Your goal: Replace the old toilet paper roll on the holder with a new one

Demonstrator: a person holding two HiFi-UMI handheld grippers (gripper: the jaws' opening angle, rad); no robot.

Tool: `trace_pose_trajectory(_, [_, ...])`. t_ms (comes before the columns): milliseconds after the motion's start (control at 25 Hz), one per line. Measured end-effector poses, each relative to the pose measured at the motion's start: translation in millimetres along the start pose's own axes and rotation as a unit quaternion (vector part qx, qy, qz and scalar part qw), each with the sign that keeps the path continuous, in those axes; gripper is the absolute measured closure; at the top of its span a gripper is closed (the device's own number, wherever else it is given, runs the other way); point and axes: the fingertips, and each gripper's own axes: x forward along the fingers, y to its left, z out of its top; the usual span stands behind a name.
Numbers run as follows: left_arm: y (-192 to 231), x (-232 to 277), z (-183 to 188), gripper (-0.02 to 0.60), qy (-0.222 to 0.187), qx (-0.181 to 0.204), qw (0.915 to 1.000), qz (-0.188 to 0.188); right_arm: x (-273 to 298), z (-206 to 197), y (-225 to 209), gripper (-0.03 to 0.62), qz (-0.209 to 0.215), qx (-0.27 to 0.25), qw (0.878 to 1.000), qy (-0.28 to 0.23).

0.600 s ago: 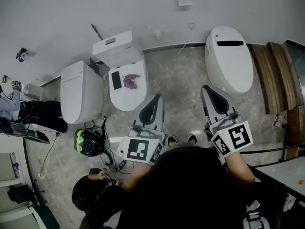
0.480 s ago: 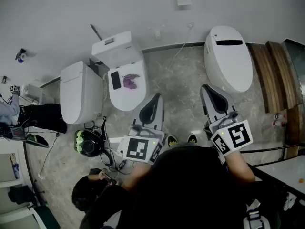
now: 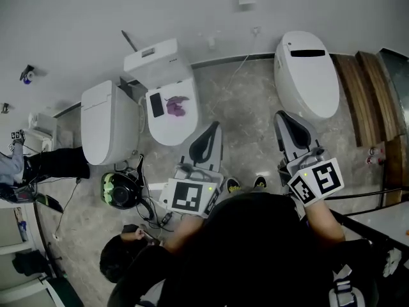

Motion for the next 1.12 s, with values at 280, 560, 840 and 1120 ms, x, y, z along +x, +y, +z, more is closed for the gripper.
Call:
trace_pose_trajectory(280, [20,-27,-6,0.558,0.004,-0.009,0.9999,0.002,1,-10,29,0.574,-0.002,-0.006,1.0,0.005])
trace_pose_trajectory(560, [35,-41,-8,0.558,-0.005,-0.025,0.9997,-0.005,8,-15,47,0.574,-0.008,-0.019,1.0,0.011])
trace_pose_trajectory(840, [47,-34,-7,0.558,-0.017,-0.022,0.9996,0.004,28,-20,48,0.574,0.005,-0.03,0.999,0.009])
trace_pose_trajectory(1120, [60,1,-10,0.558,-0.011,-0.015,0.9998,0.011,59,-24,23,0.574,0.018,-0.025,1.0,0.006])
